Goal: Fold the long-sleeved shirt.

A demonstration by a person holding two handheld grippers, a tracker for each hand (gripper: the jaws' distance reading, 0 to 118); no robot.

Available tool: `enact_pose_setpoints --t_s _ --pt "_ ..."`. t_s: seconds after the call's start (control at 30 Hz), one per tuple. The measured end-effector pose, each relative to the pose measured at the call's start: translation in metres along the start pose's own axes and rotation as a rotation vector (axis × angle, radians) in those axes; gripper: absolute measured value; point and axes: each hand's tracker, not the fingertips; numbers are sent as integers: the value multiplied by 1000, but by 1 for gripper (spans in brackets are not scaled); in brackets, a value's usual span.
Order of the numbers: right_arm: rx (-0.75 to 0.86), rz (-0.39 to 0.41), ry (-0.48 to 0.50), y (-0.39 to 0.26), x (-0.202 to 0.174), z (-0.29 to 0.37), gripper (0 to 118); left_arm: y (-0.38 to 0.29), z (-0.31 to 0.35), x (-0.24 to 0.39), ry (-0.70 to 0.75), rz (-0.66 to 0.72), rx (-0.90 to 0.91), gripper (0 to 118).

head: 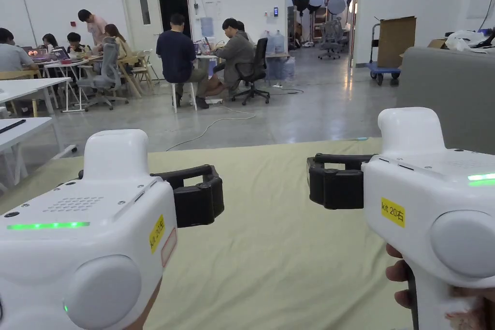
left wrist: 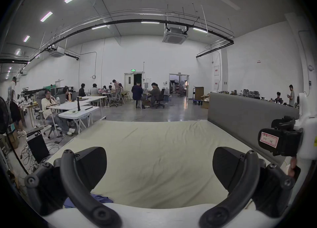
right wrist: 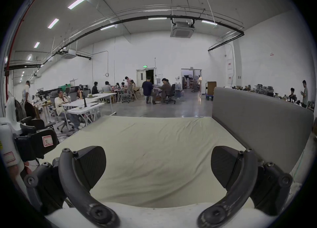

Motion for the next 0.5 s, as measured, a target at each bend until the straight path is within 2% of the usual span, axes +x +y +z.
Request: enact_pose_setpoints --t_s 0.1,0.23,0.4,0.5 --pt "-23 10 17 1 -3 -1 118 0 0 -1 -1 3 -17 118" --pt "-22 38 -32 -2 -9 -2 118 -1 1 -2 -1 7 -14 118" --pt "-39 8 -11 -2 -7 -4 118 -2 0 -2 -3 -1 -24 118" --pt "-33 14 -30 -3 -8 -3 118 -2 1 -2 -3 -1 -24 118"
